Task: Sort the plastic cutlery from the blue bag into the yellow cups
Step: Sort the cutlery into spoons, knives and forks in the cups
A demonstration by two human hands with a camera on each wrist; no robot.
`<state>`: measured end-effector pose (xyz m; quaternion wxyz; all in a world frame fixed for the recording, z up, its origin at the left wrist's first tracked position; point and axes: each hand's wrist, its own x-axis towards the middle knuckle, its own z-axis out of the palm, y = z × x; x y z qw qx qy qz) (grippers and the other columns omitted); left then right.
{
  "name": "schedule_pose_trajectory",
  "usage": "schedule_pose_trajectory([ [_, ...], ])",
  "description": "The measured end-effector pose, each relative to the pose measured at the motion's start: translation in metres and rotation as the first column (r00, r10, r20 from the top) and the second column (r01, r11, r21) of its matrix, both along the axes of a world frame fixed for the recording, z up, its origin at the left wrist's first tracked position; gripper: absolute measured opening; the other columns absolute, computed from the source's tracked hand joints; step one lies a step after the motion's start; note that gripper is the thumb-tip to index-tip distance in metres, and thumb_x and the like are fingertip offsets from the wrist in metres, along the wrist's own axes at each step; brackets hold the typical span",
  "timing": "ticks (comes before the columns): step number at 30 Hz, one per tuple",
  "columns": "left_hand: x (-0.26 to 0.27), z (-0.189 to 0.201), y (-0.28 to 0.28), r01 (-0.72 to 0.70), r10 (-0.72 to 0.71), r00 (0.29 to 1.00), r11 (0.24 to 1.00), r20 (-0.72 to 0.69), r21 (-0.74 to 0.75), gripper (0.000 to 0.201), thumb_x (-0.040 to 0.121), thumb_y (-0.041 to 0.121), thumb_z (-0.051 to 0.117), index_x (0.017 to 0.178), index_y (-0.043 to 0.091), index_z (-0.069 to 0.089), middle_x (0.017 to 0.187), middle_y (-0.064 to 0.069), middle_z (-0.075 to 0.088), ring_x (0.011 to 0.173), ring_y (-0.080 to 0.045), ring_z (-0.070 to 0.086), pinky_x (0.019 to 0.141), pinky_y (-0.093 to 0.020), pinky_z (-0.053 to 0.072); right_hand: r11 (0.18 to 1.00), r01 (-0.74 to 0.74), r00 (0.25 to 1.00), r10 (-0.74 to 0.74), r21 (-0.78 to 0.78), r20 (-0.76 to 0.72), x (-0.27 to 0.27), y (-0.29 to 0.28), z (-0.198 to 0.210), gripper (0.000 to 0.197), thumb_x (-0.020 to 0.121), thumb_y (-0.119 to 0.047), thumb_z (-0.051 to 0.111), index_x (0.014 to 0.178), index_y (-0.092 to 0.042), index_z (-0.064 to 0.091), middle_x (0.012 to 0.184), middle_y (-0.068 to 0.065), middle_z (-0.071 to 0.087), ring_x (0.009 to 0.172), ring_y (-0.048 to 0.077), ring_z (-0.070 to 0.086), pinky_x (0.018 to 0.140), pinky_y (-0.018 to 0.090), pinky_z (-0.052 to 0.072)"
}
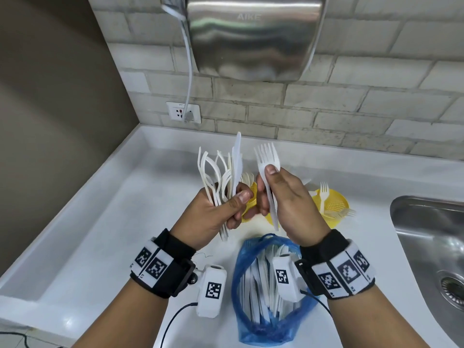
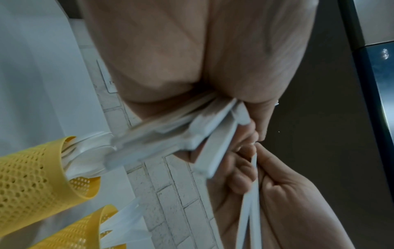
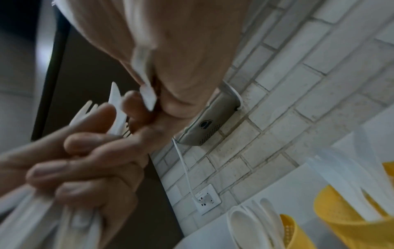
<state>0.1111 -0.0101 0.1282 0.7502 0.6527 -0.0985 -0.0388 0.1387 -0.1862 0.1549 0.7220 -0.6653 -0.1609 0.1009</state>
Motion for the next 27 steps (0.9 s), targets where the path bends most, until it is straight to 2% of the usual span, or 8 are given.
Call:
schedule_pose_trajectory([
  [1,0.000,0.000,0.000,-0.001,0.001,1.000,1.000,-0.007,-0.013,0.021,0.097,0.023,0.061,0.097,0.003,0.064,0.062,-0.001,0.049,0.051,-0.018,0.042,0.055,-0.029,0.039,0.995,0.040,0.998,-0.035,-0.087,0.059,0.000,0.000,-0.001,0.047,0.105,-0.046,0.038,0.079,-0.011,0.053,0.059,0.012,0.043,0.059,0.028,0.048,0.065,0.042,0.057],
  [4,0.000,-0.001,-0.002,-0.072,0.072,0.997,0.997,0.021,-0.001,0.025,0.097,0.026,0.062,0.100,0.001,0.065,0.062,-0.004,0.046,0.053,-0.021,0.041,0.057,-0.030,0.040,0.978,0.077,0.995,-0.062,-0.192,0.083,-0.001,0.000,-0.006,0.053,0.103,-0.054,0.036,0.073,-0.013,0.046,0.054,0.001,0.041,0.052,0.024,0.044,0.057,0.043,0.042],
  [7,0.004,0.002,-0.003,-0.163,0.164,0.983,0.987,0.079,-0.017,0.021,0.098,0.025,0.063,0.091,0.005,0.066,0.065,-0.014,0.044,0.056,-0.025,0.040,0.056,-0.031,0.038,0.962,0.063,0.989,-0.025,-0.265,0.146,-0.003,0.005,-0.014,0.050,0.106,-0.053,0.034,0.068,-0.023,0.042,0.052,-0.010,0.037,0.047,0.010,0.036,0.051,0.027,0.032],
  [10,0.007,0.005,-0.003,-0.202,0.203,0.975,0.979,0.094,-0.019,0.022,0.096,0.024,0.066,0.077,0.014,0.065,0.066,-0.013,0.047,0.058,-0.025,0.040,0.056,-0.030,0.036,0.967,0.015,0.992,0.016,-0.253,0.123,-0.006,0.011,-0.016,0.047,0.110,-0.047,0.034,0.069,-0.026,0.042,0.054,-0.011,0.037,0.045,0.005,0.033,0.047,0.020,0.029],
  [14,0.008,0.002,-0.001,-0.233,0.229,0.967,0.972,0.114,0.020,0.023,0.096,0.028,0.066,0.082,0.010,0.066,0.068,-0.008,0.054,0.058,-0.023,0.045,0.057,-0.030,0.039,0.975,-0.057,0.992,0.079,-0.215,0.096,-0.013,0.014,-0.008,0.046,0.111,-0.038,0.035,0.069,-0.023,0.048,0.052,-0.010,0.038,0.042,0.004,0.032,0.042,0.015,0.029],
  [18,0.004,0.002,0.000,-0.115,0.124,0.989,0.987,0.079,-0.114,0.019,0.097,0.023,0.064,0.080,0.013,0.062,0.060,-0.007,0.045,0.051,-0.018,0.040,0.052,-0.026,0.037,0.988,-0.056,0.994,0.069,-0.141,0.089,-0.013,0.013,-0.008,0.032,0.105,-0.029,0.053,0.074,-0.023,0.049,0.056,-0.015,0.038,0.047,0.000,0.033,0.048,0.012,0.030],
  [22,0.000,0.000,0.003,0.093,-0.091,0.996,0.950,0.023,-0.297,0.023,0.093,0.024,0.069,0.076,0.015,0.056,0.056,0.001,0.032,0.045,-0.008,0.031,0.049,-0.022,0.029,0.997,0.024,0.989,-0.012,-0.077,0.148,-0.008,0.010,0.000,0.012,0.090,-0.021,0.056,0.082,-0.013,0.053,0.057,-0.017,0.042,0.051,0.001,0.037,0.056,0.016,0.032],
  [27,-0.003,0.001,0.005,0.247,-0.239,0.969,0.914,0.066,-0.322,0.037,0.089,0.036,0.076,0.076,0.014,0.049,0.056,0.007,0.038,0.045,-0.007,0.033,0.049,-0.026,0.024,0.998,0.060,0.966,-0.051,-0.030,0.252,-0.006,0.012,0.024,0.010,0.099,-0.002,0.061,0.100,-0.010,0.066,0.059,-0.004,0.046,0.050,0.007,0.040,0.053,0.019,0.038],
])
